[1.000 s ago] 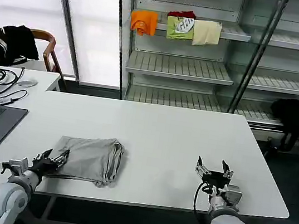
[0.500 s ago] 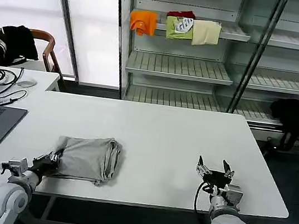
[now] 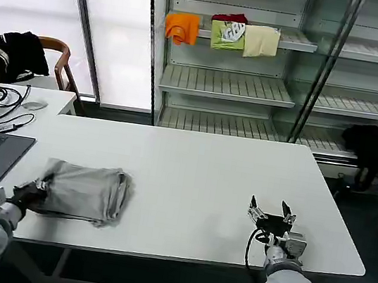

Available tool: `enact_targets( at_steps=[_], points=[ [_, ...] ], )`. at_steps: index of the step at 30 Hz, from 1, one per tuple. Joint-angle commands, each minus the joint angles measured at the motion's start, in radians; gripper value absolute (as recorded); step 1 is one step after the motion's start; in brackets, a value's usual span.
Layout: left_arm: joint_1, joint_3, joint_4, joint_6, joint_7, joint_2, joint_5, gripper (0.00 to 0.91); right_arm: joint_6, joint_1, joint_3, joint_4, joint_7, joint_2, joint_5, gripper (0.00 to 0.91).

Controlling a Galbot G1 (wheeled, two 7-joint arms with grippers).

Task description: Fold and organize the clothes.

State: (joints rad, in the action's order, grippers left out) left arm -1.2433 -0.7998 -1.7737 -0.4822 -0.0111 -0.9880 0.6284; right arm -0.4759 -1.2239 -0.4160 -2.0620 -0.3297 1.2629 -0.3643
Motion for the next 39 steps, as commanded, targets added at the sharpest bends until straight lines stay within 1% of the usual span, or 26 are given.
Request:
enact_targets(
  at_steps=[1,2,5,8,15,19,21,22,24,25,26,27,29,30,31,33,35,37,38,39],
  points=[
    [0.022,-0.154,0.103,0.004,0.049,0.200,-0.002,0.000,-0.001,-0.002,-0.002,-0.008,-0.001,0.001,-0.002,0.907],
    [0.025,-0.165,0.124,0.002,0.062,0.235,-0.004,0.000,-0.001,-0.003,-0.002,-0.010,-0.001,0.001,-0.002,0.907],
    [0.037,-0.183,0.160,0.002,0.077,0.283,-0.006,0.000,-0.001,-0.006,-0.003,-0.016,-0.002,0.002,-0.003,0.907],
    [0.029,-0.184,0.156,0.003,0.093,0.294,-0.024,0.000,-0.002,-0.009,-0.005,-0.020,-0.004,0.002,-0.003,0.907],
    [0.012,-0.152,0.051,-0.003,0.098,0.242,-0.051,0.000,0.001,-0.027,-0.015,-0.026,-0.007,0.000,-0.004,0.907],
    [-0.008,-0.097,-0.108,-0.039,0.048,0.198,-0.025,0.000,0.006,-0.035,-0.023,-0.021,-0.006,-0.005,-0.005,0.907],
    [-0.019,-0.058,-0.182,-0.081,0.013,0.180,-0.001,0.000,0.006,-0.034,-0.030,-0.016,-0.006,-0.006,-0.004,0.907],
    [-0.028,-0.016,-0.266,-0.095,-0.011,0.165,0.006,0.000,0.006,-0.034,-0.032,-0.014,-0.006,-0.006,-0.004,0.907],
    [-0.024,0.094,-0.361,-0.096,-0.097,0.137,0.008,0.000,0.005,-0.033,-0.035,-0.008,-0.006,-0.004,-0.001,0.907],
    [-0.012,0.148,-0.377,-0.096,-0.134,0.126,0.008,0.000,0.004,-0.033,-0.037,-0.005,-0.006,-0.002,0.003,0.907],
    [0.019,0.241,-0.437,-0.096,-0.209,0.100,0.003,0.000,0.003,-0.033,-0.036,-0.003,-0.006,-0.001,0.005,0.907],
    [0.037,0.294,-0.456,-0.097,-0.234,0.080,-0.029,0.000,0.000,-0.031,-0.039,0.006,-0.007,0.005,0.015,0.907],
    [0.085,0.467,-0.476,-0.097,-0.250,0.038,-0.089,0.000,-0.003,-0.033,-0.044,0.012,-0.007,0.011,0.020,0.907],
    [0.110,0.550,-0.465,-0.097,-0.268,0.010,-0.114,0.000,-0.010,-0.034,-0.046,0.015,-0.010,0.014,0.019,0.907],
    [0.113,0.572,-0.463,-0.097,-0.270,0.007,-0.117,0.000,-0.013,-0.035,-0.047,0.017,-0.011,0.016,0.019,0.907],
    [0.158,0.682,-0.411,-0.098,-0.291,-0.043,-0.141,0.000,-0.018,-0.037,-0.049,0.021,-0.011,0.023,0.028,0.907],
    [0.216,0.806,-0.333,-0.098,-0.311,-0.127,-0.170,0.000,-0.023,-0.039,-0.049,0.020,-0.009,0.030,0.041,0.907],
    [0.248,0.861,-0.269,-0.098,-0.324,-0.190,-0.181,0.000,-0.030,-0.042,-0.048,0.016,-0.007,0.041,0.056,0.907],
    [0.272,0.887,-0.221,-0.097,-0.326,-0.240,-0.195,0.000,-0.032,-0.043,-0.048,0.013,-0.006,0.044,0.060,0.907],
    [0.290,0.899,-0.180,-0.097,-0.323,-0.274,-0.212,0.000,-0.034,-0.044,-0.048,0.012,-0.006,0.045,0.063,0.907]
  ],
)
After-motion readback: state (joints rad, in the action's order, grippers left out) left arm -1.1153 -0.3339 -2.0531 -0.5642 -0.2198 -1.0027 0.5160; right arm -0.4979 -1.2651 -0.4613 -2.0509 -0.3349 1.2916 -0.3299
